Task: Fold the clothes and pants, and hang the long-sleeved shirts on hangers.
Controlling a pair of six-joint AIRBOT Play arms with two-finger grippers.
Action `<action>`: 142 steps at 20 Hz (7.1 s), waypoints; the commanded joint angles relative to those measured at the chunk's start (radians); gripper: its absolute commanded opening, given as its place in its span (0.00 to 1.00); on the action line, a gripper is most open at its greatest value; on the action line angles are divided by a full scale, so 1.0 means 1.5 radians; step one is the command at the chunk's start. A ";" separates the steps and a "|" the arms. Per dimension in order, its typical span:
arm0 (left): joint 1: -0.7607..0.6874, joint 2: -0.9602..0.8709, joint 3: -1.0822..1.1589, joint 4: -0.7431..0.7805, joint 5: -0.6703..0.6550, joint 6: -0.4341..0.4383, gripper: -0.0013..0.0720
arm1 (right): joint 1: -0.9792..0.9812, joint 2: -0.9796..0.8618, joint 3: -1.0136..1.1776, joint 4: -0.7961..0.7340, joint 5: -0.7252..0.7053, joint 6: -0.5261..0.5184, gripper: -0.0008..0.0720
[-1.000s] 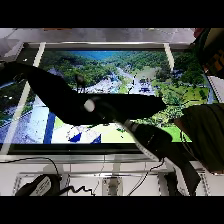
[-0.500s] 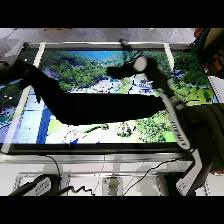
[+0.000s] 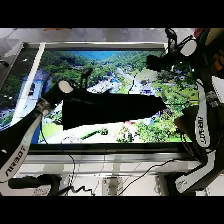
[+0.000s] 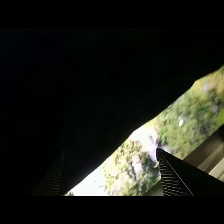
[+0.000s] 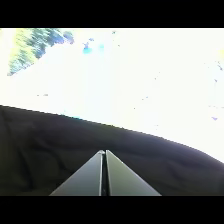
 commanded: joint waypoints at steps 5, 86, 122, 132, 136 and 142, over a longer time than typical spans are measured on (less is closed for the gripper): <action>0.212 0.075 -0.002 0.227 -0.092 -0.017 0.90 | -0.014 0.003 0.000 0.001 0.033 -0.022 0.04; 0.134 -0.140 0.140 -0.345 0.012 0.174 0.98 | 0.080 -0.077 -0.234 0.089 -0.075 -0.043 0.97; 0.155 0.003 0.140 0.018 -0.012 0.193 0.82 | 0.109 -0.156 -0.189 0.385 -0.109 -0.146 0.04; 0.155 0.192 0.140 0.070 -0.011 0.196 0.82 | -0.112 0.124 -0.185 0.265 -0.009 -0.081 0.04; 0.155 0.217 0.140 0.070 -0.011 0.195 0.82 | -0.253 0.260 -0.185 0.171 0.002 0.021 0.04; 0.155 0.224 0.140 0.069 -0.017 0.195 0.82 | -0.497 0.446 -0.185 -0.131 0.106 0.264 0.04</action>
